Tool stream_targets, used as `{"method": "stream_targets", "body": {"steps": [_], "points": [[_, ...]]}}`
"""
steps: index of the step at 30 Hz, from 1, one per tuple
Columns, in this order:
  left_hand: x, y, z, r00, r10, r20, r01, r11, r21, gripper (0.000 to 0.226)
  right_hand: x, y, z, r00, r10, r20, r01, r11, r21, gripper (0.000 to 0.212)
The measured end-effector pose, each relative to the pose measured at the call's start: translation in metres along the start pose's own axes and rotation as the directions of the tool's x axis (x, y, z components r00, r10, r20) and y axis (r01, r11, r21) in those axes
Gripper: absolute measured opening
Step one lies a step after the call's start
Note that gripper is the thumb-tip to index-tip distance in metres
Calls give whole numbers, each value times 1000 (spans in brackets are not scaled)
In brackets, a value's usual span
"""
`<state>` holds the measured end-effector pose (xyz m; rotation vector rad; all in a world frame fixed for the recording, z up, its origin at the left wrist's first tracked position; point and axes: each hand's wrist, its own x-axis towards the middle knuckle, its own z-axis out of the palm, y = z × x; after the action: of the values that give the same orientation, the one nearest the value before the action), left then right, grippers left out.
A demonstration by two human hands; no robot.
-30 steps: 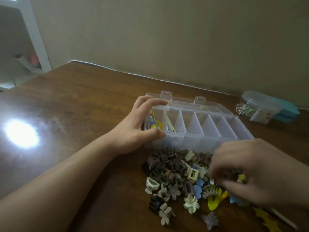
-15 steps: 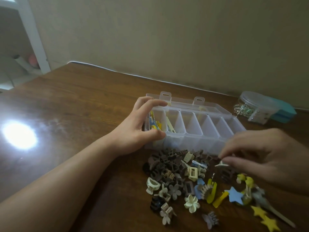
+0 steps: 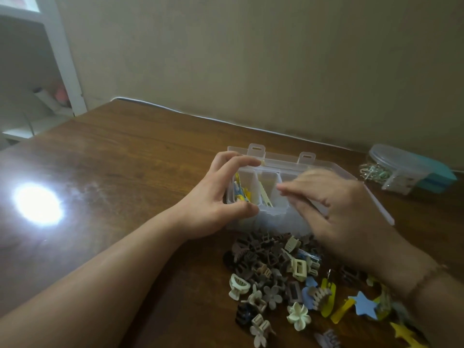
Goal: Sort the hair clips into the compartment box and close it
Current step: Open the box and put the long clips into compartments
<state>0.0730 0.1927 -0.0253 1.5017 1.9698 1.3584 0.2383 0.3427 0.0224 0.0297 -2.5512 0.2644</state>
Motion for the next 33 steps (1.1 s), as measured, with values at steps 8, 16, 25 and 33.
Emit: {"method": "stream_targets", "body": {"steps": [8,16,25,33], "points": [[1,-2,1,1000,-1,7,1,1000,-7,70,-34,7,-36,845,21,535,98,976,-193,24],[1,-4,0,1000,6,12,-6,1000,4,69,-33,9,-32,811,45,583,140,953,-268,26],[1,-1,0,1000,-14,7,14,1000,-2,70,-31,12,-42,837,81,541,13,986,-168,26],[1,-2,1,1000,-10,7,10,1000,-6,71,-20,-14,-36,945,325,44,-315,862,396,10]]}}
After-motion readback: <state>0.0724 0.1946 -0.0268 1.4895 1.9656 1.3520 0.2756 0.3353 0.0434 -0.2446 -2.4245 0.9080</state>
